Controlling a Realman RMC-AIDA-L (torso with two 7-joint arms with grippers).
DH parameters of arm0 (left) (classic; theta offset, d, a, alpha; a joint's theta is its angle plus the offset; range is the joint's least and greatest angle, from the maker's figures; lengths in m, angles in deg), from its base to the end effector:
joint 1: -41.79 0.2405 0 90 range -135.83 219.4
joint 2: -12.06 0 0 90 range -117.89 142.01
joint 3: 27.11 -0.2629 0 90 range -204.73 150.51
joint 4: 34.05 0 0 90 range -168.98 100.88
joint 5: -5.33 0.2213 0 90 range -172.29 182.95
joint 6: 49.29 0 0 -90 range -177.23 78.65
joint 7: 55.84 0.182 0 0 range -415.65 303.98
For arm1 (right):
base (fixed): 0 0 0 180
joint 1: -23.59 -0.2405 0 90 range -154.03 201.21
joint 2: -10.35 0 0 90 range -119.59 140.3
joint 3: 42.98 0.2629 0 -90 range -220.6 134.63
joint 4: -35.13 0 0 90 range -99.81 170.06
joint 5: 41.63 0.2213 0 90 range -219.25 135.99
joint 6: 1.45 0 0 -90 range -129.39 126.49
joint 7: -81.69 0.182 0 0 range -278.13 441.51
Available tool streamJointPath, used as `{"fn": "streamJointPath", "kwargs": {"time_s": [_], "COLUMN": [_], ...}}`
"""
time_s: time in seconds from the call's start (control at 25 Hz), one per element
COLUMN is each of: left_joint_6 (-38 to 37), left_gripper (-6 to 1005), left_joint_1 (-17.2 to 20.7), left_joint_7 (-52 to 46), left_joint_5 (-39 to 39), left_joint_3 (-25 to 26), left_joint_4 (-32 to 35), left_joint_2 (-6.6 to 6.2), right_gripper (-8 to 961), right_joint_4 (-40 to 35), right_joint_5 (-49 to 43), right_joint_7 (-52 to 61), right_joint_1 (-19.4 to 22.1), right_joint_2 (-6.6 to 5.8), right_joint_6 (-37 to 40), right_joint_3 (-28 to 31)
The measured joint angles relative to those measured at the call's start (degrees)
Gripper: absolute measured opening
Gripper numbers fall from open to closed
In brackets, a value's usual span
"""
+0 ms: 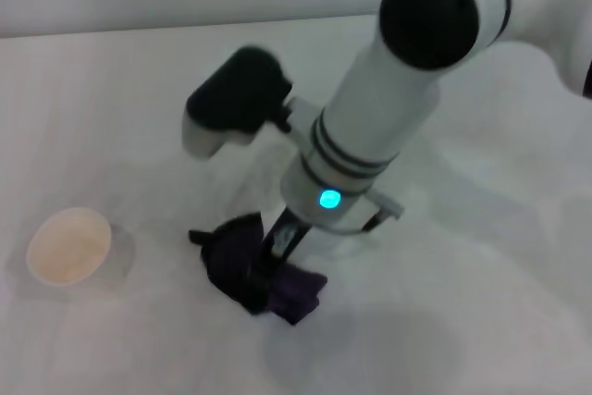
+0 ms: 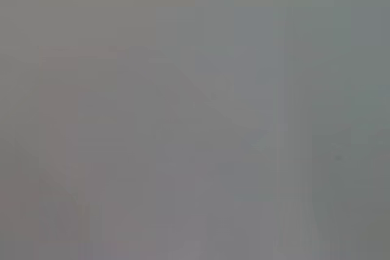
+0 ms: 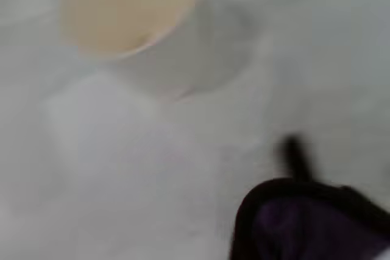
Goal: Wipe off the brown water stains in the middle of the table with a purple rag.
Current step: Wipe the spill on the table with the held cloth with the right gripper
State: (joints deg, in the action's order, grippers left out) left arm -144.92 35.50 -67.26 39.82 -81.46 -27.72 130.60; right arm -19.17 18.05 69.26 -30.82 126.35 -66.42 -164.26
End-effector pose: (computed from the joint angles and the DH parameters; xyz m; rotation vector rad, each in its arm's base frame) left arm -0.3777 0.2414 0.0404 -1.4899 -0.2662 -0.7242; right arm 0.1328 0.3429 -0.1804 -2.7981 0.9131 -0.6150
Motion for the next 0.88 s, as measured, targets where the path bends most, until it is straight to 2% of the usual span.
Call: {"fn": "streamJointPath", "kwargs": {"time_s": [0.24,0.6,0.72,0.88], "left_joint_6": [0.1,0.7,0.9,1.5], "left_gripper": [885,884,884,884], "left_joint_1": [-0.3,-1.0,-1.2,-1.8], "left_joint_7": [0.0,0.0,0.0,0.0], "left_joint_5": [-0.4,-1.0,-1.1,-1.1], "left_joint_3": [0.1,0.1,0.1,0.1], "left_joint_4": [0.0,0.1,0.1,0.1], "left_joint_2": [-0.08,-0.06,-0.06,0.03], "right_gripper": [104,122,138,160], "right_joint_4": [-4.5,-11.0,-13.2,-13.8], "right_joint_5": [-16.1,-36.2,-40.2,-42.2], "right_joint_7": [-0.1,-2.0,-3.0,-4.6], "right_joint_1": [5.4,10.9,12.1,13.1], "right_joint_2": [-0.35,-0.70,-0.83,-0.90], "right_joint_6": [-7.3,-20.1,-23.8,-25.4], "right_joint_3": [15.0,33.6,37.8,40.2]}}
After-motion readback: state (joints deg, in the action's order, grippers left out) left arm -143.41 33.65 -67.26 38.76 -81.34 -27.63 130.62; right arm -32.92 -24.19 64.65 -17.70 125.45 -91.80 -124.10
